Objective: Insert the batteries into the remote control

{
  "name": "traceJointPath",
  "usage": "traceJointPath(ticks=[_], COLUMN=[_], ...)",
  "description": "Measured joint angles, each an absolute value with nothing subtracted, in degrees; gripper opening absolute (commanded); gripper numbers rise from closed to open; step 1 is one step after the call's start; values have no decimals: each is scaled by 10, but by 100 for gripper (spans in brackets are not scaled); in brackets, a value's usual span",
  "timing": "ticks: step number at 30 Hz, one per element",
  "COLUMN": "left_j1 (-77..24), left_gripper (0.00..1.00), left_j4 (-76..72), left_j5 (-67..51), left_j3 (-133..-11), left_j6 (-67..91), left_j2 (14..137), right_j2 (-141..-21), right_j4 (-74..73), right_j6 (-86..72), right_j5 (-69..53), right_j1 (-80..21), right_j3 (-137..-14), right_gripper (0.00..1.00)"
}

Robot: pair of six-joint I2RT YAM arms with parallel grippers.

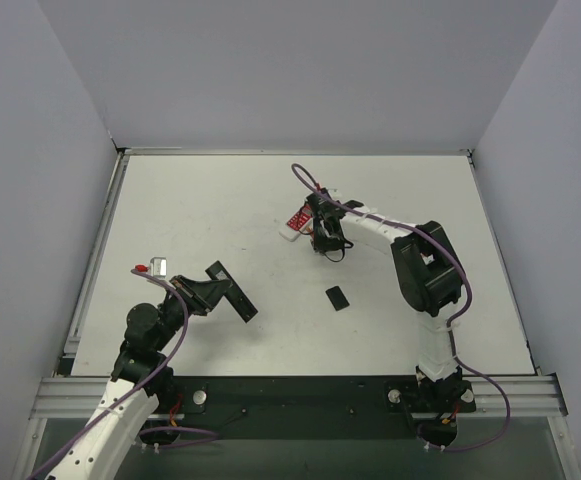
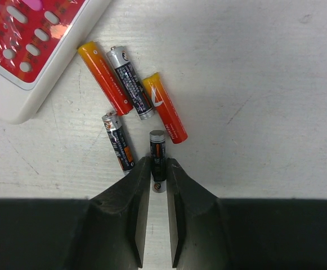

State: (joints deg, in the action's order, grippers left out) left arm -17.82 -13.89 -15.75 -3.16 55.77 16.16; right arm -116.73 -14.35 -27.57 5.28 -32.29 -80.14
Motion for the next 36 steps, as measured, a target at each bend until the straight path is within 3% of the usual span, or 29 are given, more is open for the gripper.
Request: traceJointPath(ticks=[7,19,29,36], left_j1=[-178,-178,-178,-178], left_gripper=[0,0,0,0], left_j4=[-140,-164,-194,-215], left_j5=[-157,-158,-160,-159], left_j3=[-32,-32,-28,-25], left_j6=[565,583,611,644], left_j2=[167,175,186,189], right_j2=[-1159,-1071,-882,-819], right_j4=[-133,-143,-112,-120], right_j6=[-272,-254,-193,-152], right_j5=[70,87,65,50], right_j1=[-330,-374,-496,-566], right_j3=[-785,-691,-627,-622], right_gripper=[0,0,0,0])
